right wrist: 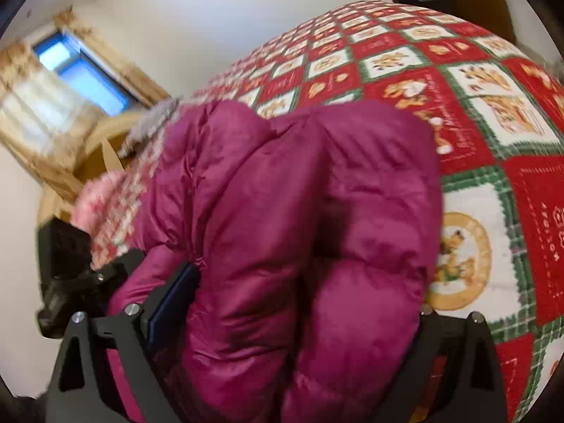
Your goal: Fold large clothes
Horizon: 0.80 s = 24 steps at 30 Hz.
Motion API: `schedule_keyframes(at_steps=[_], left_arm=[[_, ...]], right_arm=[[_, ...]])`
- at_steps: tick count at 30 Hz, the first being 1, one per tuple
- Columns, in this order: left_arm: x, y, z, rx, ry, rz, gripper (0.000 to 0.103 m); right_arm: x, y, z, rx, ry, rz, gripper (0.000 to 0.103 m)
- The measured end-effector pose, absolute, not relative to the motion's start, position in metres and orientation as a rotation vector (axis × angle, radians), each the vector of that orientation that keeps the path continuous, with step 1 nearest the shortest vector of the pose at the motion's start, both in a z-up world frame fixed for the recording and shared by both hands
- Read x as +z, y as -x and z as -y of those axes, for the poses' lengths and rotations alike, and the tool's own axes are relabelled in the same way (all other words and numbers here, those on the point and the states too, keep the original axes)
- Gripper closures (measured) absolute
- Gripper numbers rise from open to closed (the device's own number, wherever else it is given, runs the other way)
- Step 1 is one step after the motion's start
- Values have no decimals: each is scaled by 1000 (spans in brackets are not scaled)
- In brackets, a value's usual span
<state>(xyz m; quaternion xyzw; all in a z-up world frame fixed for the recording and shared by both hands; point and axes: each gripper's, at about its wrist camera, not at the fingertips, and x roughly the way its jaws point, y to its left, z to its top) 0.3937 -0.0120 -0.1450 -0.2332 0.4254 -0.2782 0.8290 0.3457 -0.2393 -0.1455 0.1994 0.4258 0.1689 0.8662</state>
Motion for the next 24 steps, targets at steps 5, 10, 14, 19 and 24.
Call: schedule_keyframes(at_steps=[5,10,14,19,24], left_arm=[[-141,-386,18,-628,406,-895,5],[-133,-368,20,-650,361,-867,12],[-119,-352,25,-706,367,-849,12],[-94,-344,55,-791,359,-810,12],[-68,-345,111,-898,349,-792,12]], right_arm=[[-144,-342,219,404,-366,-924,19],[-143,-323,224,434,-453,-915,45],[-129,-298,233,443,-497,-871,52],[-97,-271,259,414,-514,-796,54],[-61,-246,304,329,-495,-730,54]])
